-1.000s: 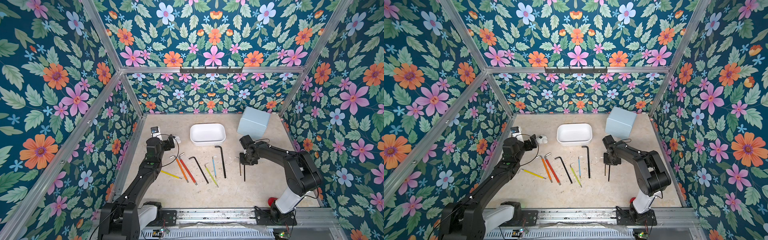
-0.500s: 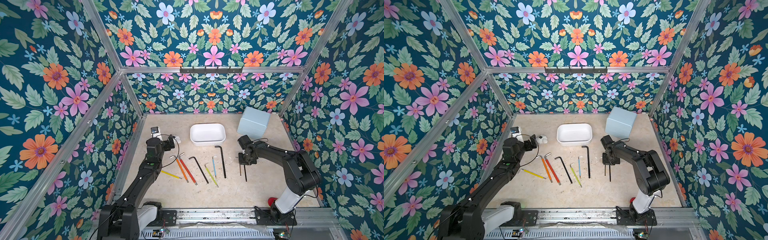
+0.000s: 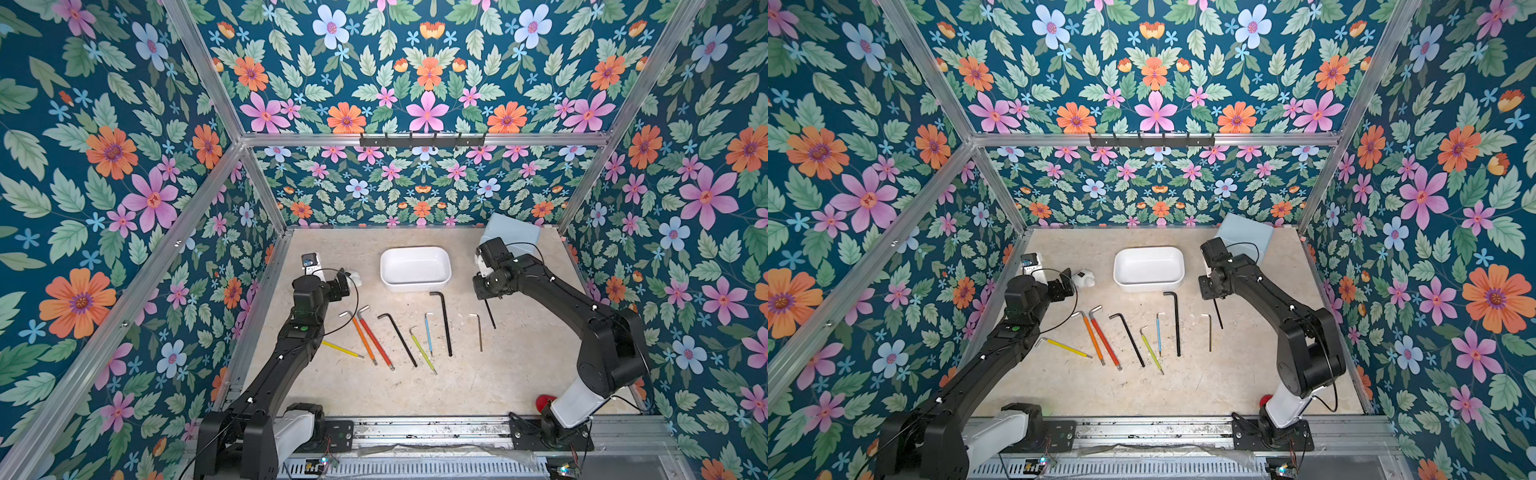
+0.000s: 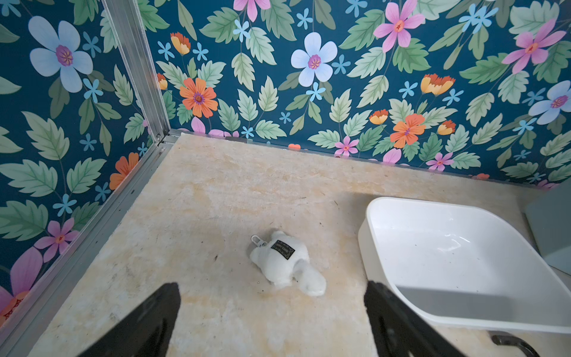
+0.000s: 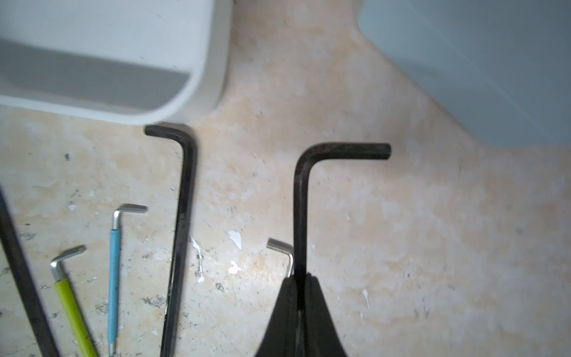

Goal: Put the hex key on the desktop into the storage box
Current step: Place the Allen key in the storage box.

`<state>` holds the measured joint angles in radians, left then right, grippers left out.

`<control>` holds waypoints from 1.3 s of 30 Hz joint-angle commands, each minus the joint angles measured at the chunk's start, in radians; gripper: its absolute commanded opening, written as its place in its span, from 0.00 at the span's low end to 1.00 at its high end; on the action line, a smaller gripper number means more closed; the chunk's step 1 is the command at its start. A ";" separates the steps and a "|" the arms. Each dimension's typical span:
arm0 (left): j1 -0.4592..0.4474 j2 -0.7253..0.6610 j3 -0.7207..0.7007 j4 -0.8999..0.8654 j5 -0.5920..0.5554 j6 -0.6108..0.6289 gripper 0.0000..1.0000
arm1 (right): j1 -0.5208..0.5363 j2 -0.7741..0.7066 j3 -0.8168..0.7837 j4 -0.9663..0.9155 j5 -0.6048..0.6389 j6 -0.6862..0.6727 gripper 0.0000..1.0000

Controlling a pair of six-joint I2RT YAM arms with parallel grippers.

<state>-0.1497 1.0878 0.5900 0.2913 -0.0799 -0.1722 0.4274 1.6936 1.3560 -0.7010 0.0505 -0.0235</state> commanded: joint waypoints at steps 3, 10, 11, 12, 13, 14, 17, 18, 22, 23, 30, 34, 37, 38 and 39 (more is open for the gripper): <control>0.001 -0.006 0.007 0.005 -0.008 0.007 1.00 | 0.012 0.061 0.144 0.013 -0.183 -0.326 0.00; 0.001 -0.008 0.007 0.003 -0.018 0.008 0.99 | 0.039 0.196 0.373 0.046 -0.335 -0.551 0.00; 0.001 -0.008 0.007 0.003 -0.019 0.009 0.99 | 0.042 0.233 0.421 0.035 -0.349 -0.572 0.00; 0.001 -0.008 0.007 0.003 -0.022 0.010 0.99 | 0.044 0.266 0.458 0.029 -0.354 -0.587 0.00; 0.001 -0.006 0.007 0.003 -0.024 0.010 0.99 | 0.049 0.299 0.491 0.033 -0.356 -0.603 0.00; 0.001 -0.006 0.007 0.003 -0.027 0.011 0.99 | 0.053 0.326 0.513 0.042 -0.358 -0.616 0.00; 0.001 -0.005 0.007 0.003 -0.032 0.014 0.99 | 0.064 0.418 0.593 0.065 -0.361 -0.649 0.00; 0.001 -0.003 0.007 0.002 -0.033 0.015 0.99 | 0.068 0.452 0.629 0.063 -0.363 -0.653 0.00; 0.001 0.000 0.007 0.003 -0.040 0.019 0.99 | 0.085 0.557 0.747 0.056 -0.368 -0.662 0.00; 0.001 0.000 0.007 0.003 -0.041 0.020 0.99 | 0.090 0.575 0.771 0.053 -0.366 -0.664 0.00; 0.001 0.011 0.007 0.005 -0.049 0.028 0.99 | 0.115 0.724 0.956 -0.026 -0.359 -0.677 0.00; 0.001 0.014 0.002 0.005 -0.056 0.033 0.99 | 0.120 0.764 0.961 -0.050 -0.355 -0.676 0.00; 0.001 0.014 0.000 0.008 -0.060 0.034 0.99 | 0.123 0.755 0.890 -0.024 -0.349 -0.676 0.00; 0.001 0.015 0.000 0.009 -0.058 0.034 0.99 | 0.126 0.751 0.865 -0.013 -0.343 -0.679 0.00; 0.001 0.015 0.001 0.009 -0.057 0.034 0.99 | 0.126 0.747 0.850 -0.004 -0.338 -0.679 0.00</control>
<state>-0.1497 1.1015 0.5903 0.2913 -0.1295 -0.1493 0.5468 2.4519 2.2383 -0.7136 -0.2905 -0.6853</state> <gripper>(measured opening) 0.994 0.093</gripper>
